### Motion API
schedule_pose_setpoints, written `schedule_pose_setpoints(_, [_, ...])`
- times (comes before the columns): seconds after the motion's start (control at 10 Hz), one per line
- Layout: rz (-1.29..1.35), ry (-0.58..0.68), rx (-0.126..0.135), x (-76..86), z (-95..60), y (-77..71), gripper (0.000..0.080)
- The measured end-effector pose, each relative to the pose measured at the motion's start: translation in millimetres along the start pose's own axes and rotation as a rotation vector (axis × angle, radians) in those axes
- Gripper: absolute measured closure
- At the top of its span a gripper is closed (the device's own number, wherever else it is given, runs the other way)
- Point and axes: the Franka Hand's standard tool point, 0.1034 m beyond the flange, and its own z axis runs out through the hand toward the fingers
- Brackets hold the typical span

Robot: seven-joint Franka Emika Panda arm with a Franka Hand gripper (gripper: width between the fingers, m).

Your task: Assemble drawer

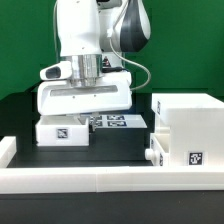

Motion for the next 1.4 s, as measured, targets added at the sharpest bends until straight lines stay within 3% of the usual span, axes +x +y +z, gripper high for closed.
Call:
schedule_pose_setpoints(0.3, [-0.007,0.004,0.000,2.2,-1.3,-3.4,0.0757])
schedule_pose_setpoints(0.5, [-0.009,0.005,0.006,7.3,-3.9,-14.0,0.0757])
schedule_pose_setpoints(0.9, [-0.054,0.008,0.041,49.1,-22.9,-68.3,0.0757])
schedule_pose_setpoints(1.0, [-0.078,0.007,0.048,58.9,-25.2,-73.2,0.0757])
schedule_pose_setpoints(1.4, [-0.306,0.008,0.042,54.9,-22.1,-69.5,0.0757])
